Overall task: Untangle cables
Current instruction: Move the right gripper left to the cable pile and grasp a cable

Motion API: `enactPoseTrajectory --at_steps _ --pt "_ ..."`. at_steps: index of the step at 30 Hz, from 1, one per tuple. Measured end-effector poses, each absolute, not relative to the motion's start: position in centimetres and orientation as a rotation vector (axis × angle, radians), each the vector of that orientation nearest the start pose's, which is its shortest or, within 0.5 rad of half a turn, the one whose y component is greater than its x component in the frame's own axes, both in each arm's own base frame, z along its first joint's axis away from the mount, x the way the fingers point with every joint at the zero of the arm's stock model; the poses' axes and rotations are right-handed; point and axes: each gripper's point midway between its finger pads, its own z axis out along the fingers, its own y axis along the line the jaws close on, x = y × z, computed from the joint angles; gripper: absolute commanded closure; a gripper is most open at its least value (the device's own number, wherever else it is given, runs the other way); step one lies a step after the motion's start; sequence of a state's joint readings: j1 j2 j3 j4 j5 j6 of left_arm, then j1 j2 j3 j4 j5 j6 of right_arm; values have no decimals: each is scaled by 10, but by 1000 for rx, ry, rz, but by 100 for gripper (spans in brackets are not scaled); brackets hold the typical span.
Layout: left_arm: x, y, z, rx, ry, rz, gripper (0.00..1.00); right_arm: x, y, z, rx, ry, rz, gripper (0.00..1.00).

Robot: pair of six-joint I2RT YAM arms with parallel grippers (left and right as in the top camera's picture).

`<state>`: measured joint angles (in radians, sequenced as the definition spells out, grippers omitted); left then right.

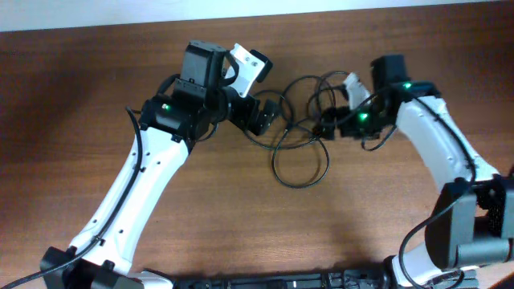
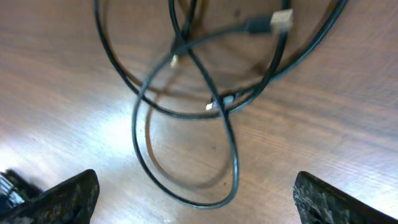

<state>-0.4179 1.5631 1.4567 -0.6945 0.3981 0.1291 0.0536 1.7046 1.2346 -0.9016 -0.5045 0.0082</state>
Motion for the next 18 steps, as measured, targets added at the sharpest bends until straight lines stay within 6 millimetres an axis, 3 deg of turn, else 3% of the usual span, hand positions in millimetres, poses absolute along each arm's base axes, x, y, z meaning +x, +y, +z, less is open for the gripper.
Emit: enactPoseTrajectory --at_steps 4,11,18 --pt "376 -215 234 766 2285 -442 1 329 112 79 -171 2899 719 1" --pt "393 -175 226 535 2370 -180 1 333 115 68 -173 2869 704 1" --pt "397 -166 227 475 2374 -123 1 340 115 67 -177 2834 693 1"
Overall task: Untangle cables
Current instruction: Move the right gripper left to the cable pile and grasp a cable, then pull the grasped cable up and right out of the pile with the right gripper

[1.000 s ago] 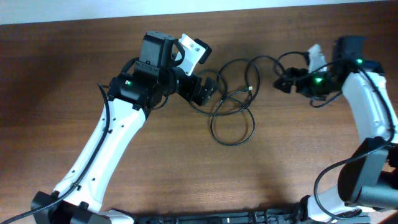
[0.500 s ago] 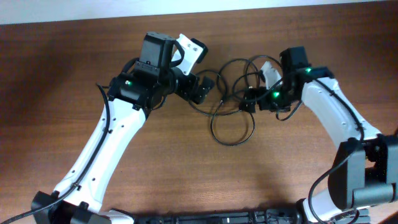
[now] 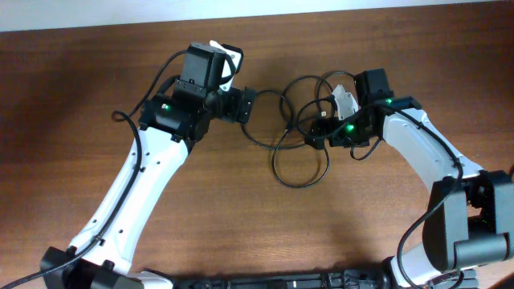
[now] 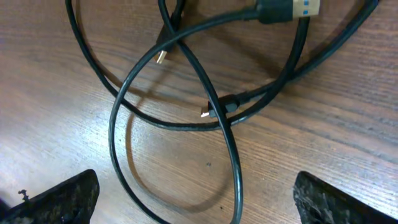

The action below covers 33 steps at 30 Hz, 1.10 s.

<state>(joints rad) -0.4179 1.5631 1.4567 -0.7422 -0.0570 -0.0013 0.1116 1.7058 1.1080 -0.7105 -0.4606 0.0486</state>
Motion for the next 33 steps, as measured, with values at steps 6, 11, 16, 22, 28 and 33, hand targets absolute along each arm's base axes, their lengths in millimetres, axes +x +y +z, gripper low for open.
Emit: enactPoseTrajectory --at_steps 6,11,16,22,28,33 --pt "394 -163 224 477 2393 -113 1 340 116 48 -165 2877 704 1" --pt "394 -163 224 477 2394 -112 1 335 120 32 -152 2923 759 7" --pt "394 -163 224 476 2394 -109 1 334 122 27 -143 2935 777 43" --pt "394 -163 224 476 2394 -109 1 334 123 27 -146 2932 787 43" --pt "394 -163 224 476 2394 -109 1 335 126 27 -167 2926 787 43" --pt "394 -163 224 476 2394 -109 1 333 149 28 -273 2903 792 70"
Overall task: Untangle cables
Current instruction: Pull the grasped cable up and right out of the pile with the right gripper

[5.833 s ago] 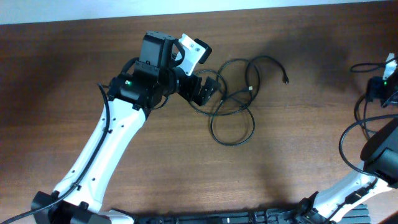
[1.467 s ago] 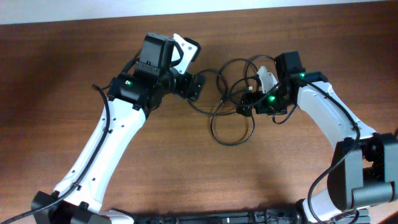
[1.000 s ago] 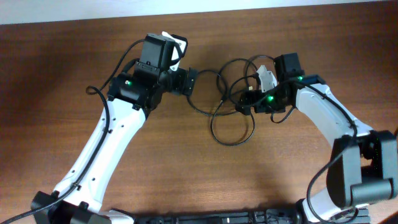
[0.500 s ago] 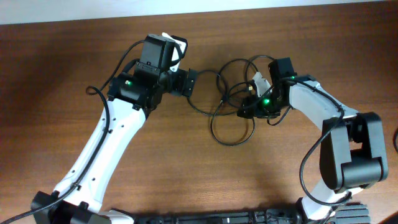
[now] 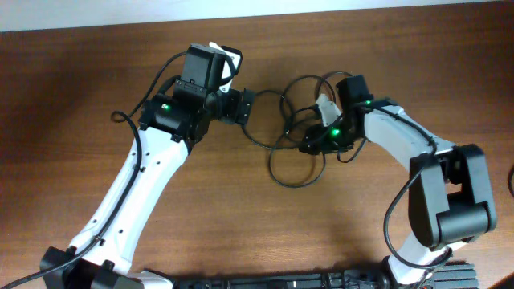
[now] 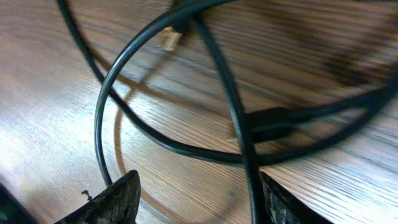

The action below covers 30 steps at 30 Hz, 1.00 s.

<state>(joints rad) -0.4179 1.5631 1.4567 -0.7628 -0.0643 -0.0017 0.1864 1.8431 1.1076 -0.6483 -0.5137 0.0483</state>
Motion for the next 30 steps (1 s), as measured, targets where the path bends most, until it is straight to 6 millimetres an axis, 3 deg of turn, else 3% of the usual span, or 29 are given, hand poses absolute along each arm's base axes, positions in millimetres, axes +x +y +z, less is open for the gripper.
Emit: enactPoseTrajectory --at_steps 1,2,9,12,15,18,21,24,25,30 --pt "394 -163 224 476 2394 -109 1 331 153 28 -296 2904 787 93" --pt "394 -163 224 476 2394 -109 1 330 156 27 -318 2902 777 96" --pt "394 -163 224 476 2394 -109 1 325 160 25 -341 2921 754 96" --pt "394 -163 224 476 2394 -109 1 313 155 27 -315 2988 758 96" --pt "394 -163 224 476 2394 -109 1 319 150 51 -284 3020 756 96" --pt "394 -163 223 476 2395 -108 1 343 148 100 -309 2959 738 96" --pt "394 -163 223 477 2397 -108 1 376 148 178 -363 2805 674 96" --pt "394 -163 223 477 2397 -108 1 393 146 243 -388 2665 614 96" --pt "394 -163 223 477 2397 -108 1 401 145 286 -401 2558 581 96" --pt "394 -163 223 476 2397 -108 1 409 133 414 -375 2208 459 96"
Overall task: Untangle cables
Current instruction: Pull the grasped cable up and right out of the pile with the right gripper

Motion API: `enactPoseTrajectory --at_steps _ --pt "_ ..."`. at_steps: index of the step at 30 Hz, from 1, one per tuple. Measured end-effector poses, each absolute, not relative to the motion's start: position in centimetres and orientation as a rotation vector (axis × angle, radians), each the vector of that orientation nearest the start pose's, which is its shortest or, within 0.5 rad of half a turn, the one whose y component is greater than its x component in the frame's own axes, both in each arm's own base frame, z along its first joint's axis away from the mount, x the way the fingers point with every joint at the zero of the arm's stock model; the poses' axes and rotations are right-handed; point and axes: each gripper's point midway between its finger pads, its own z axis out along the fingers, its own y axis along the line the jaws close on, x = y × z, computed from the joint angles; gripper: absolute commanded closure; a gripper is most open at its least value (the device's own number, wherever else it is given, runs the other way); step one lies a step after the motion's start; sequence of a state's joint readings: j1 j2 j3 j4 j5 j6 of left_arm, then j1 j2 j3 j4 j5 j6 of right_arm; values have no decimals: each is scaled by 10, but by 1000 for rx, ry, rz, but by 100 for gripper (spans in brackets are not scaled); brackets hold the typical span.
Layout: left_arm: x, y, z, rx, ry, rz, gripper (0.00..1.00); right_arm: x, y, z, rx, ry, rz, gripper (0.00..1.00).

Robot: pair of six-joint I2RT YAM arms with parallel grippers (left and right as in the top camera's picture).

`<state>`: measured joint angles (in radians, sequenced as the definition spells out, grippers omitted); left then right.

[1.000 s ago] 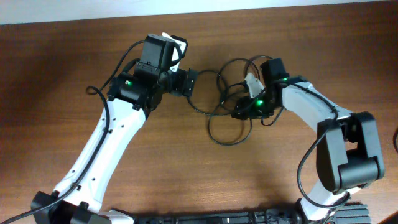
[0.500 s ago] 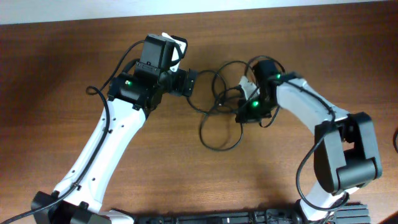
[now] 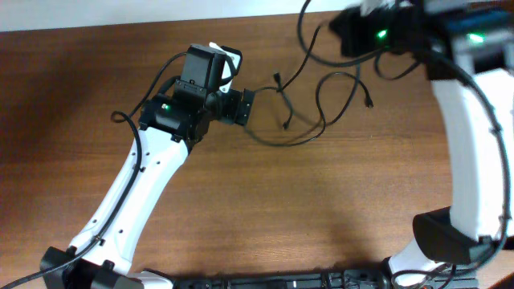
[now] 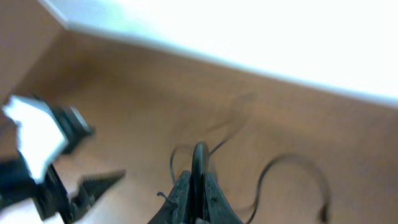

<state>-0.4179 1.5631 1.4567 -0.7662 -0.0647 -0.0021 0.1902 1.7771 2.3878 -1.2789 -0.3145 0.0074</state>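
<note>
Thin black cables lie on the brown table (image 3: 321, 217). My right gripper (image 4: 199, 190) is shut on one black cable (image 4: 199, 155). It is raised high over the far edge, a blur in the overhead view (image 3: 353, 28). That cable hangs from it (image 3: 308, 52) towards plug ends near the left gripper. A second cable (image 3: 281, 143) arcs across the table from my left gripper (image 3: 246, 106) to a free plug (image 3: 369, 104). The left gripper looks shut on that cable's end. The right wrist view shows the left gripper (image 4: 93, 186) blurred.
The white wall strip (image 3: 120, 12) runs along the table's far edge. The left arm (image 3: 136, 185) crosses the left half of the table. The right arm (image 3: 474, 120) stands along the right side, above the table.
My right gripper was low over the cable crossing with its jaws apart. It is now shut on a cable and raised high at the far edge. The tangle has spread apart. The left arm has not moved.
My right gripper first hung wide open above the knot, with the left gripper at the knot's left edge. The left gripper then stood further left, the right one lower. Then the right jaws straddled a crossing, narrower. Now one cable is lifted away.
</note>
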Motion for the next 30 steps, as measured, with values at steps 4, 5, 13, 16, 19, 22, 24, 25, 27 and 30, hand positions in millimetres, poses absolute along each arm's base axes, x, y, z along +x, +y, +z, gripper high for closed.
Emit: enactPoseTrajectory --at_steps 4,5,13,16,19,22,24,25,27,30 --pt "394 -163 223 477 2397 -108 1 398 118 486 -307 2007 387 96" --pt "394 -163 223 477 2397 -108 1 394 114 502 -285 1963 369 96" --pt "394 -163 223 477 2397 -108 1 386 95 534 -180 1872 297 96" --pt "394 -163 223 477 2397 -108 1 387 92 533 -153 1878 294 96" --pt "394 -163 223 477 2397 -108 1 385 89 525 -125 1918 291 96" --pt "394 -163 223 477 2397 -108 1 376 83 501 -94 2024 267 96" --pt "394 -163 223 477 2397 -108 1 366 75 479 -65 2125 224 96" --pt "394 -163 223 477 2397 -108 1 362 71 471 -52 2163 204 96" --pt "394 -163 223 477 2397 -108 1 348 62 450 -30 2264 153 96" --pt "394 -163 223 476 2397 -108 1 340 56 437 -14 2328 107 96"
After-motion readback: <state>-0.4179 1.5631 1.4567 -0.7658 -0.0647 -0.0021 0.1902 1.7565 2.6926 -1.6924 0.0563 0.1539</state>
